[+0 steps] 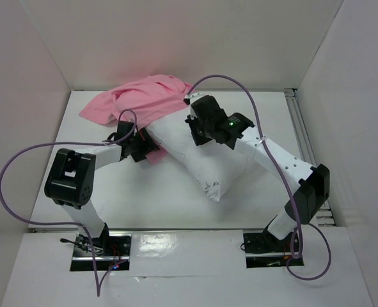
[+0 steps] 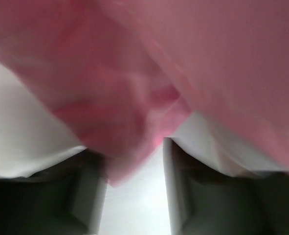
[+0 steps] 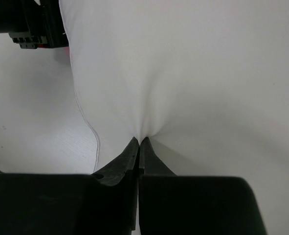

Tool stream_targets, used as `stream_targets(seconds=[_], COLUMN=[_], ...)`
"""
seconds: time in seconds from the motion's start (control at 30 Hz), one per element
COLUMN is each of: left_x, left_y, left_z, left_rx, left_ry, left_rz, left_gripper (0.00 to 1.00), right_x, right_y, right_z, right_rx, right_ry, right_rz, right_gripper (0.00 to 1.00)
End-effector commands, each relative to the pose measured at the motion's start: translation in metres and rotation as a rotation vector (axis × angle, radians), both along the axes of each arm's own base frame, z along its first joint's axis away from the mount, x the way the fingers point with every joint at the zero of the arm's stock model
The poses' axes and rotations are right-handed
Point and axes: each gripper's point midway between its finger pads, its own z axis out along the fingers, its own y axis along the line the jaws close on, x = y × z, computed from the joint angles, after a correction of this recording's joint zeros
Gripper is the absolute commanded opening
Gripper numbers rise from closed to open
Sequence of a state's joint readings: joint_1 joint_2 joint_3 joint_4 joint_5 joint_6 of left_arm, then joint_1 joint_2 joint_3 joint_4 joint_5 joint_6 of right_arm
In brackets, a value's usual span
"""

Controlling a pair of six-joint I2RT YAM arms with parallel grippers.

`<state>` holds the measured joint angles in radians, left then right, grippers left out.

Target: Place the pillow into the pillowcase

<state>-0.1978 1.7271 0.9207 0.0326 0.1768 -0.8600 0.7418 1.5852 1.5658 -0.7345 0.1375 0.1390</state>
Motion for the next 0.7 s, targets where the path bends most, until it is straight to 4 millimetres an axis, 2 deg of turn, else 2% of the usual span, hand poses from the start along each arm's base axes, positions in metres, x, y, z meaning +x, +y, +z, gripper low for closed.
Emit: stream_targets(seconds=[0.0,0.03,0.07,0.13,0.17,0.23,0.27,0.33,0.37,0.4,0.43,0.47,0.5,0.53,0.57,0.6,0.63,0.67], left_x=[0.011,0.019,0.020,0.019,0.015,0.013,0.013,0.019,0.031,0.035,0.037,0.039,0.037,0.031,0.021,0.006,0.000,-0.013], left_y=[-0.004,-0.006,-0.006,-0.004,-0.009,-0.019,-0.035,-0.054,-0.073,-0.079,-0.090,-0.105,-0.110,-0.118,-0.125,-0.129,-0.128,-0.132], left_z=[-0.003,0.003,0.002,0.001,0.008,0.031,0.067,0.110,0.167,0.184,0.212,0.275,0.298,0.317,0.335,0.351,0.349,0.308], left_rx=[0.006,-0.003,0.000,0.014,0.007,-0.031,-0.093,-0.163,-0.226,-0.239,-0.267,-0.320,-0.352,-0.376,-0.394,-0.425,-0.436,-0.452], left_ry=[-0.042,-0.050,-0.031,0.001,-0.016,-0.082,-0.169,-0.242,-0.342,-0.351,-0.390,-0.506,-0.530,-0.562,-0.592,-0.623,-0.625,-0.535], left_rz=[-0.026,-0.019,-0.019,-0.013,-0.039,-0.073,-0.132,-0.197,-0.272,-0.306,-0.351,-0.433,-0.457,-0.489,-0.516,-0.538,-0.533,-0.542], left_gripper=[0.51,0.22,0.00,0.00,0.00,0.00,0.00,0.00,0.00,0.00,0.00,0.00,0.00,0.00,0.00,0.00,0.00,0.00], right_x=[0.008,0.007,0.009,0.008,0.012,0.018,0.030,0.060,0.073,0.091,0.099,0.103,0.103,0.103,0.101,0.089,0.085,0.082], right_y=[0.002,0.002,-0.001,0.001,-0.002,-0.004,-0.005,-0.017,-0.024,-0.036,-0.032,-0.036,-0.038,-0.036,-0.028,-0.009,-0.002,0.007], right_z=[0.051,0.047,0.047,0.044,0.036,0.033,0.041,0.056,0.072,0.125,0.139,0.158,0.193,0.197,0.193,0.174,0.155,0.103], right_rx=[0.096,0.089,0.089,0.100,0.086,0.096,0.108,0.120,0.130,0.193,0.233,0.255,0.305,0.313,0.311,0.297,0.277,0.232], right_ry=[-0.104,-0.096,-0.097,-0.088,-0.072,-0.069,-0.093,-0.132,-0.163,-0.262,-0.271,-0.301,-0.363,-0.366,-0.356,-0.314,-0.284,-0.204], right_rz=[0.007,0.007,-0.002,0.001,-0.011,-0.041,-0.064,-0.132,-0.150,-0.171,-0.144,-0.135,-0.124,-0.114,-0.099,-0.055,-0.065,-0.063], right_gripper=[0.00,0.00,0.00,0.00,0.00,0.00,0.00,0.00,0.00,0.00,0.00,0.00,0.00,0.00,0.00,0.00,0.00,0.00])
